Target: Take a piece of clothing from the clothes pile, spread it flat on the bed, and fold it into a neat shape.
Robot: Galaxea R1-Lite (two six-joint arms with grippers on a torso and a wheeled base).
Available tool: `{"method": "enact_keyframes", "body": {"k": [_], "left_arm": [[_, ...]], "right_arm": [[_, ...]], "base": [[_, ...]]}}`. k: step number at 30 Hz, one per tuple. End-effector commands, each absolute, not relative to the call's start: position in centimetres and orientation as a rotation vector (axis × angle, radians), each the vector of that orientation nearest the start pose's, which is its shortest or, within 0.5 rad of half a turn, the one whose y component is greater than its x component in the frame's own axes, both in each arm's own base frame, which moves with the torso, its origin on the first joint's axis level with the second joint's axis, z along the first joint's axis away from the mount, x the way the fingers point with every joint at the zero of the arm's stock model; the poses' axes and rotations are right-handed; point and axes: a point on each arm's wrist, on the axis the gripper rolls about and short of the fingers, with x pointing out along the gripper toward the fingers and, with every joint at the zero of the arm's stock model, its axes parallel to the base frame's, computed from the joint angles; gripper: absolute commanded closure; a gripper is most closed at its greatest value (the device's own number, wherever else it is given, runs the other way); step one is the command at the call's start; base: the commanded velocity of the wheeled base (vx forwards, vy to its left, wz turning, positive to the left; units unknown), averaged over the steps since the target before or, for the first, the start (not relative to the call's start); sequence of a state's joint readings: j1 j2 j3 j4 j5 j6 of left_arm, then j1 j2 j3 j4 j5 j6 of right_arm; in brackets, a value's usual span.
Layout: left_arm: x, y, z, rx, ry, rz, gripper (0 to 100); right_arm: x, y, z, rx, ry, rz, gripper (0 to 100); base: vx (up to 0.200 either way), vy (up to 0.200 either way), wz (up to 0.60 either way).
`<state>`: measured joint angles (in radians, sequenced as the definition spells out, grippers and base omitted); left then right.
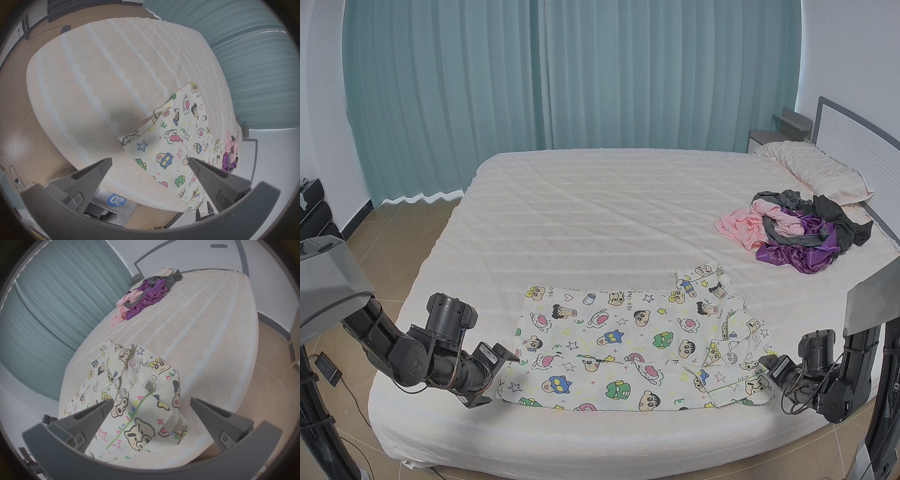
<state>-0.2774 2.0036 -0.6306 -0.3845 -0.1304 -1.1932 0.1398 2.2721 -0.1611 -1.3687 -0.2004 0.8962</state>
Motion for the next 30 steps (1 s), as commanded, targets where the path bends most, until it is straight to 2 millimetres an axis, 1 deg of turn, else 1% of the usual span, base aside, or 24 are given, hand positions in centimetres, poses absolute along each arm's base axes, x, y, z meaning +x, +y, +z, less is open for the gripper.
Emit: {"method": "enact_keyframes", "body": {"k": [1,15,18,26,30], "left_arm": [[27.9,-8.2,3.0,-1.002,1.082,0.261,0],[27.9,-8.2,3.0,-1.002,1.082,0.261,0],[27.9,-8.2,3.0,-1.002,1.082,0.261,0],[27.9,-8.2,3.0,-1.002,1.082,0.261,0],[27.9,-8.2,3.0,-1.002,1.082,0.261,0]], "right_arm": [[24.3,3.0,-2.9,0.742,0.649,-0.371,100],[24.1,3.1,-2.8,0.752,0.665,-0.355,100],[23.8,3.0,-2.7,0.748,0.664,-0.359,100],[22.0,3.2,-0.8,0.735,0.644,-0.329,100],[21.5,3.3,-0.6,0.712,0.653,-0.320,100]], "base": [[0.000,0.000,0.00],[0.000,0.000,0.00],[0.000,0.000,0.00],[0.000,0.000,0.00],[0.000,0.000,0.00]]}}
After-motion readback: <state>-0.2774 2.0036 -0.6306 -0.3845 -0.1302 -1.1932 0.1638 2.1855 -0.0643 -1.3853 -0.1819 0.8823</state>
